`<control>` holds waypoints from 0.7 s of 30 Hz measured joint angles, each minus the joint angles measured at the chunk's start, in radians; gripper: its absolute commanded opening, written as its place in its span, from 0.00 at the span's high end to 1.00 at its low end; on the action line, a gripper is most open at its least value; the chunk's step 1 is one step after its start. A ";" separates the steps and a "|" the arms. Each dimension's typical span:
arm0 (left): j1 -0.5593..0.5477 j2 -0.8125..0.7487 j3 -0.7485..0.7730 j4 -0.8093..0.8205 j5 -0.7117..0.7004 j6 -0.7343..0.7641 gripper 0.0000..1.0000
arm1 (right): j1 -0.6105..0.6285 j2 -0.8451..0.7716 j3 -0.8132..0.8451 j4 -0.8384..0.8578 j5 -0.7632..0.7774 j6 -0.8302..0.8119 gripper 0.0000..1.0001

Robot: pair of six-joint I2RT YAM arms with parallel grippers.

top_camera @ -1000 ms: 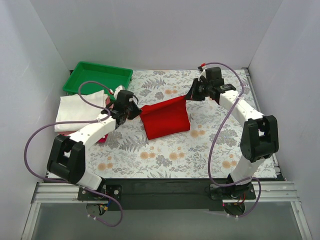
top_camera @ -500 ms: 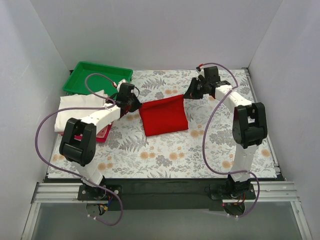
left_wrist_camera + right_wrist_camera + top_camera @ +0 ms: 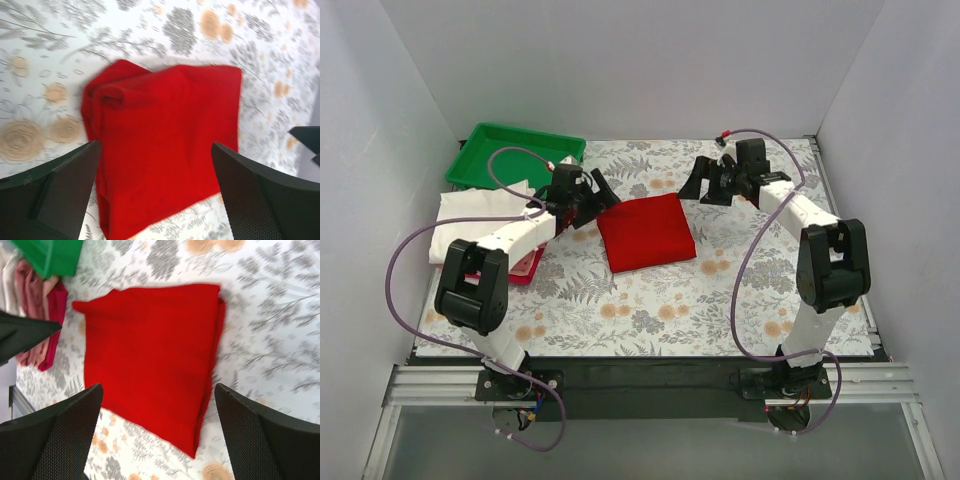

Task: Fold and stack the t-shirts
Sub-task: Fold the tshirt

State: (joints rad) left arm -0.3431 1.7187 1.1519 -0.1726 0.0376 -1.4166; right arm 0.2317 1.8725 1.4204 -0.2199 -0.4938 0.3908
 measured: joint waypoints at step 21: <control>-0.032 0.320 0.201 0.053 0.024 -0.032 0.06 | 0.173 -0.142 -0.506 0.230 -0.060 0.003 0.02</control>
State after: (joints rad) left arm -0.3752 2.0388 1.3533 -0.1200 0.0616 -1.4483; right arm 0.4046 1.7302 0.9146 0.0105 -0.5541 0.3939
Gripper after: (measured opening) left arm 0.938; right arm 0.983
